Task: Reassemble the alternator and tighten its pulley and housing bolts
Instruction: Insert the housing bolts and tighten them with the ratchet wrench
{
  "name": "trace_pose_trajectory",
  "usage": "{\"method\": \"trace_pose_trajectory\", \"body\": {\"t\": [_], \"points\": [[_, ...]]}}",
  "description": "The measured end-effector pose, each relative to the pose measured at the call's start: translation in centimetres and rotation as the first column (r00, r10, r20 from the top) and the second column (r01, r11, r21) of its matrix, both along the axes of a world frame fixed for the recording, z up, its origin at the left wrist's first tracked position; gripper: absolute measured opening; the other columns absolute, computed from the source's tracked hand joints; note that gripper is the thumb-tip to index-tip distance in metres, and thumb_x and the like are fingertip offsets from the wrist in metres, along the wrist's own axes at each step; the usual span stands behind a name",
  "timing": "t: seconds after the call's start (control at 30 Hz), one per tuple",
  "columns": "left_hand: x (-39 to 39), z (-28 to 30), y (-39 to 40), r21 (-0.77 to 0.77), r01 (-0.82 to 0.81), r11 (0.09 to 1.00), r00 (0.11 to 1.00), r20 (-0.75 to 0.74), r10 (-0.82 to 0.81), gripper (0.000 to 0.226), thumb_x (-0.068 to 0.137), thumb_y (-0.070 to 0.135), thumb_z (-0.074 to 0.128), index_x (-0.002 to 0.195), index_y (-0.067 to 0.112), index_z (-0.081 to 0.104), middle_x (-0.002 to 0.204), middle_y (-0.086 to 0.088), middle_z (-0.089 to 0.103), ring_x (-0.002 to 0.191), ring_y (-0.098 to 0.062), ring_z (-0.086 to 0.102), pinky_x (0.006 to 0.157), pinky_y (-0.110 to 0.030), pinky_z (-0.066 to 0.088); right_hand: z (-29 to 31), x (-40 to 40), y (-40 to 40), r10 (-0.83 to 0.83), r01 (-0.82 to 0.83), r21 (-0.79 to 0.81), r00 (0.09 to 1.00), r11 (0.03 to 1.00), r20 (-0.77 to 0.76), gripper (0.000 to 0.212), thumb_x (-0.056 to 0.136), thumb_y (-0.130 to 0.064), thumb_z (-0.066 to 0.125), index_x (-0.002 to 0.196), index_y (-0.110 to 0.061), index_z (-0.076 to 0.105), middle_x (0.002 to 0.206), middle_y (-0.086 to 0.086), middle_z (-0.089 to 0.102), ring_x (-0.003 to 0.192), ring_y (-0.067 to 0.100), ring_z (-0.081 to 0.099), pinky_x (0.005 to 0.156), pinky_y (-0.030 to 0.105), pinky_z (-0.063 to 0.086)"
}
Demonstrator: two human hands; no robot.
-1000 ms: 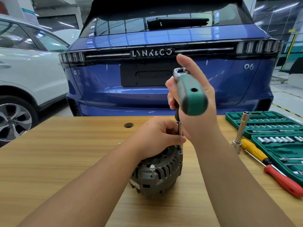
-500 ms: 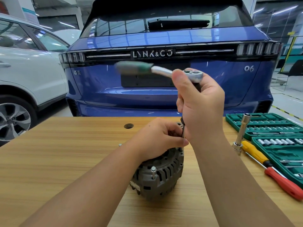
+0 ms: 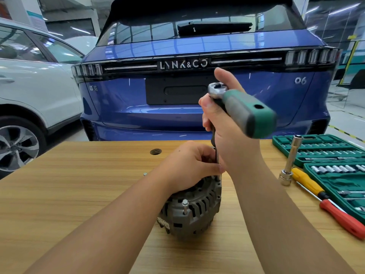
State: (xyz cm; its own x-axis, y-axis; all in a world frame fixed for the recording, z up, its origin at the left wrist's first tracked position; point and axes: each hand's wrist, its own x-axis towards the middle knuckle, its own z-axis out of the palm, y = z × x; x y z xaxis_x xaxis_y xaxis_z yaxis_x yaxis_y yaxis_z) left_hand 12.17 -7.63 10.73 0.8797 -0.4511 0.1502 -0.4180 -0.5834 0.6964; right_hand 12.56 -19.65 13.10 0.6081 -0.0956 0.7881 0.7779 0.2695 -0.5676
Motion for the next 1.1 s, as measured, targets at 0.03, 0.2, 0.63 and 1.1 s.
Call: {"method": "trace_pose_trajectory", "body": {"t": [0.03, 0.2, 0.63, 1.1], "points": [[0.0, 0.0, 0.0, -0.001, 0.000, 1.000, 1.000, 0.001, 0.000, 0.008, 0.094, 0.037, 0.073, 0.100, 0.035, 0.077, 0.094, 0.016, 0.076, 0.089, -0.002, 0.068, 0.086, -0.035, 0.056, 0.0, 0.0, -0.2, 0.037, -0.037, 0.016, 0.999, 0.999, -0.008, 0.049, 0.096, -0.004, 0.055, 0.122, -0.044, 0.066, 0.085, -0.001, 0.062, 0.069, 0.012, 0.052, 0.067, 0.023, 0.049], [0.3, -0.2, -0.1, 0.020, -0.033, 0.999, 0.999, 0.033, 0.032, 0.004, 0.091, 0.041, 0.075, 0.089, 0.037, 0.075, 0.086, 0.014, 0.072, 0.078, 0.001, 0.064, 0.064, -0.021, 0.042, 0.4, 0.0, -1.3, 0.342, -0.323, 0.151, 0.932, 0.934, -0.118, 0.040, 0.099, -0.036, 0.042, 0.129, -0.020, 0.062, 0.089, 0.009, 0.067, 0.063, 0.021, 0.050, 0.061, 0.028, 0.046], [0.3, -0.2, -0.1, 0.029, -0.030, 0.999, 1.000, 0.005, 0.030, 0.008, 0.093, 0.045, 0.071, 0.095, 0.039, 0.075, 0.090, 0.017, 0.072, 0.080, 0.003, 0.064, 0.070, -0.024, 0.048, 1.2, -0.9, -1.0, -0.002, 0.023, 0.070, 0.959, 0.997, -0.284, 0.015, 0.095, -0.017, 0.069, 0.106, -0.012, 0.060, 0.067, -0.007, 0.054, 0.056, 0.010, 0.043, 0.054, 0.022, 0.042], [0.3, -0.2, 0.0, -0.006, -0.012, 1.000, 1.000, 0.009, 0.012, 0.006, 0.092, 0.041, 0.073, 0.093, 0.036, 0.076, 0.089, 0.015, 0.074, 0.081, -0.001, 0.066, 0.074, -0.030, 0.054, 1.2, -1.0, -0.6, 0.152, -0.135, 0.104, 0.973, 0.985, -0.176, 0.045, 0.102, 0.005, 0.041, 0.118, -0.030, 0.063, 0.084, 0.010, 0.060, 0.061, 0.016, 0.051, 0.057, 0.023, 0.046]]}}
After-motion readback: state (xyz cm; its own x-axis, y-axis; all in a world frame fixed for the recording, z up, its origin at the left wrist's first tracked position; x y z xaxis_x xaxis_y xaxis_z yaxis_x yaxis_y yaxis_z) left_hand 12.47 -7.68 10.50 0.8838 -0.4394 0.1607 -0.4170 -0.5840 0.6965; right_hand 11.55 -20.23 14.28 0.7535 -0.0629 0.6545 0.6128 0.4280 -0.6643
